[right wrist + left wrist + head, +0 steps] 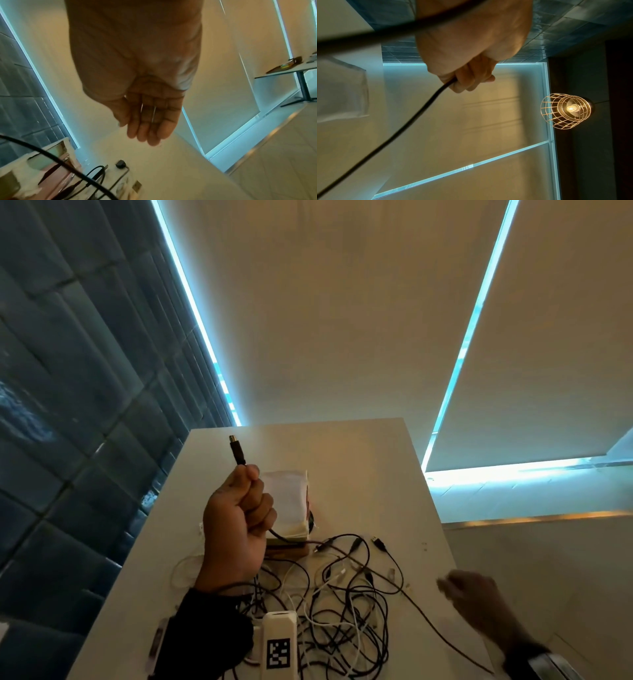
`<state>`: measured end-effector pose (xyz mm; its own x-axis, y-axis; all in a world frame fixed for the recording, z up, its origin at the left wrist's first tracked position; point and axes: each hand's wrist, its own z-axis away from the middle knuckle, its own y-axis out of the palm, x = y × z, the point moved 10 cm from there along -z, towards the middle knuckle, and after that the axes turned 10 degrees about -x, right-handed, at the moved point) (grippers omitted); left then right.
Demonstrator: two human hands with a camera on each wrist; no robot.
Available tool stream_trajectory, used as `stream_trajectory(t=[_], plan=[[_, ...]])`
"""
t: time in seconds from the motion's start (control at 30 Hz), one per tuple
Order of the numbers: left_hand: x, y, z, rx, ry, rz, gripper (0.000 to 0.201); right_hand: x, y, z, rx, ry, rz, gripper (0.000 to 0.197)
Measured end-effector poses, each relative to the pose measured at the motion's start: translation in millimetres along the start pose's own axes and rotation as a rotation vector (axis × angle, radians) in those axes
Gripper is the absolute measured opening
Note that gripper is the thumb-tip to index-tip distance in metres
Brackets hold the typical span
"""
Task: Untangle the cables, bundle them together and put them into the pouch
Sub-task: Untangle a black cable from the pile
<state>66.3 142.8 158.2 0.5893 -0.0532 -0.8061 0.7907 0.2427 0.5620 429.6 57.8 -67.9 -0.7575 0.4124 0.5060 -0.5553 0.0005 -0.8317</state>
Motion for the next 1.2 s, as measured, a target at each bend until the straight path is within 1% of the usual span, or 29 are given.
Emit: stream_trajectory(t=[0.03,0.07,0.13,0.23,0.3,0.37,0.4,0.43,0.47,0.5,0.6,0.63,0.7,0.8,0.9,1.03,1.1,1.17,1.2], plan=[[2.0,2.2,1.4,0.002,-0.001,-0.003,0.03,28.1,-1.5,-12.7,-0.036,-0.022,-0.022,0.033],[4.3,3.7,2.8,0.001,-0.003,-0.008,0.03,40.1,3.4,-24.9,-0.018,-0.015,-0.028,0.036],[8.8,4.2,6.0,-0.004,-0.014,-0.019,0.03,47.4,20.5,-50.4,-0.031,0.041,-0.028,0.042],[16.2,1.6,9.4,-0.007,-0.049,-0.04,0.031,48.6,57.6,-59.4,0.065,0.1,-0.013,0.047],[21.3,0.4,11.7,0.004,-0.081,-0.052,0.03,48.1,73.6,-59.4,0.12,0.14,-0.005,0.042],[26.8,-0.3,14.0,0.024,-0.112,-0.071,0.028,42.4,82.5,-63.1,0.135,0.182,-0.002,0.026],[29.1,-0.4,15.3,0.035,-0.12,-0.09,0.027,37.4,85.1,-63.1,0.142,0.212,0.018,0.023],[31.1,-1.0,16.2,0.041,-0.123,-0.114,0.027,37.5,81.9,-60.1,0.135,0.247,-0.004,0.025],[32.9,-1.9,16.7,0.04,-0.123,-0.135,0.026,42.2,77.7,-60.8,0.105,0.243,-0.056,0.027],[34.7,-3.0,16.7,0.029,-0.124,-0.151,0.027,52.3,68.1,-60.1,0.057,0.24,-0.16,0.025],[41.6,-6.1,14.7,-0.018,-0.141,-0.165,0.029,93.5,47.0,-44.2,0.027,0.243,-0.715,0.019],[44.7,-5.8,14.0,-0.024,-0.15,-0.171,0.029,113.2,35.8,-37.0,0.047,0.203,-0.872,0.017],[53.3,-5.3,12.0,-0.024,-0.166,-0.215,0.027,158.8,12.9,-16.5,0.119,0.04,-1.044,0.015],[63.8,-4.0,9.5,-0.011,-0.161,-0.314,0.029,213.6,-17.8,19.9,0.167,-0.216,-1.122,0.012],[68.3,-1.0,9.5,-0.001,-0.147,-0.369,0.031,245.0,-36.4,51.2,0.167,-0.38,-1.147,0.013],[70.3,4.5,13.9,0.031,-0.125,-0.441,0.039,261.4,-41.3,70.8,0.161,-0.486,-1.146,0.022],[69.1,8.6,18.9,0.068,-0.076,-0.527,0.044,263.6,-38.8,74.5,0.166,-0.505,-1.148,0.019],[68.3,11.9,24.1,0.111,-0.023,-0.604,0.041,265.0,-37.3,77.7,0.174,-0.522,-1.158,0.013],[67.7,12.7,26.6,0.128,-0.01,-0.609,0.038,265.0,-37.1,78.4,0.172,-0.529,-1.165,0.011]])
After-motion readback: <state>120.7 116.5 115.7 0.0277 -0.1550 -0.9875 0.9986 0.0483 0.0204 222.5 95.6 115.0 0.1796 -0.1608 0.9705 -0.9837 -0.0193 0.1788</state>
